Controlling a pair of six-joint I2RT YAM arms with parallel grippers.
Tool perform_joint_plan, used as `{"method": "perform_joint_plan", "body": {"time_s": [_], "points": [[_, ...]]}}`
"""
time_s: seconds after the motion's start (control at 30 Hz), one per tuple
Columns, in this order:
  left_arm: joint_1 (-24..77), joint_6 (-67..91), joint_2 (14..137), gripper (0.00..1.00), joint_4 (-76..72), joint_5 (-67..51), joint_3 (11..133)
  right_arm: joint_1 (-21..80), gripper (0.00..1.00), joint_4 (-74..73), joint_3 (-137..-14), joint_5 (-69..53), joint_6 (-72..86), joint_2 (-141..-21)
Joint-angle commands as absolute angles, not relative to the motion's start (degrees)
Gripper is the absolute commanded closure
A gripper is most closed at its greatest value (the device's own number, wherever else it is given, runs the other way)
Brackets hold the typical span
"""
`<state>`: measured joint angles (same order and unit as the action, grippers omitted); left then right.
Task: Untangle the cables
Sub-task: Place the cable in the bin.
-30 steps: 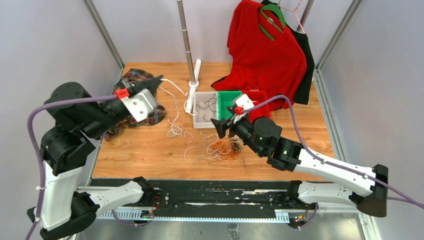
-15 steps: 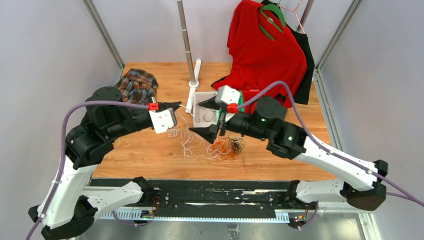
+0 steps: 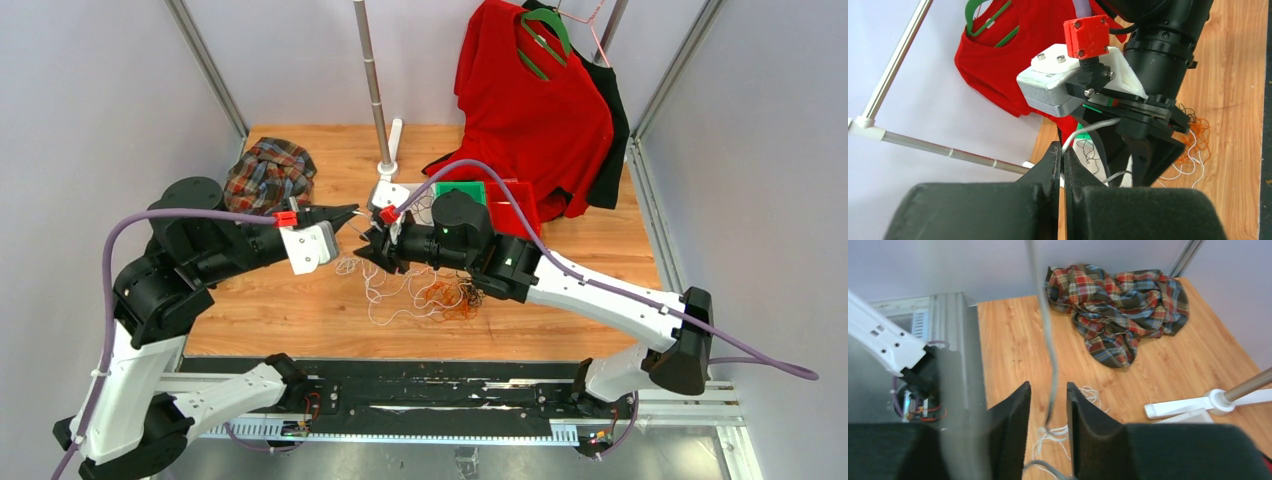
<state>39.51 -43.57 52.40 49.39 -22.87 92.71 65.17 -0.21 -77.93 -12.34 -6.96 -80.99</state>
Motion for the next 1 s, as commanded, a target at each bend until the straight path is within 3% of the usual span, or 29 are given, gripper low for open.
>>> {"method": "perform_joint_plan", "body": {"time_s": [0.0, 0.07, 0.1, 0.13, 0.2, 0.23, 0.3, 0.57, 0.73, 0.97], "points": [[39.7, -41.3, 51.7, 1.00, 48.4, -23.9, 94.7, 63.0, 0.93, 6.1, -77.7, -8.8, -3.8, -80.6], [39.7, -41.3, 51.7, 0.96, 48.3, -23.1, 94.6, 61.9, 0.99, 8.4, -75.9, -7.4, -1.8, -79.3], [39.7, -41.0, 51.7, 0.86, 48.3, -22.4, 94.5, 61.1, 0.99, 8.9, -75.4, -7.1, -1.0, -78.4], [39.7, -40.8, 51.7, 0.71, 48.3, -21.5, 94.2, 60.2, 0.99, 9.2, -74.8, -6.6, -0.5, -77.5], [39.7, -40.6, 51.7, 0.30, 48.3, -19.3, 93.6, 57.9, 1.00, 8.6, -74.1, -4.5, -0.1, -75.8], [39.7, -40.6, 51.7, 0.16, 48.3, -17.9, 93.3, 56.4, 1.00, 8.0, -73.8, -3.6, -0.1, -74.7], [39.7, -40.5, 51.7, 0.03, 48.3, -14.9, 92.8, 53.1, 0.99, 6.7, -73.3, -1.5, -0.1, -72.9], [39.7, -38.7, 51.5, 0.02, 49.9, -7.2, 90.6, 38.4, 0.99, 4.8, -73.7, 5.8, -1.3, -67.6], [39.7, -37.5, 51.0, 0.02, 51.8, -5.7, 88.3, 33.0, 0.99, 3.6, -74.0, 13.3, -5.8, -69.9], [39.7, -36.0, 52.5, 0.02, 52.4, -2.5, 87.7, 23.9, 0.99, 5.9, -69.9, 14.2, -0.2, -72.8]]}}
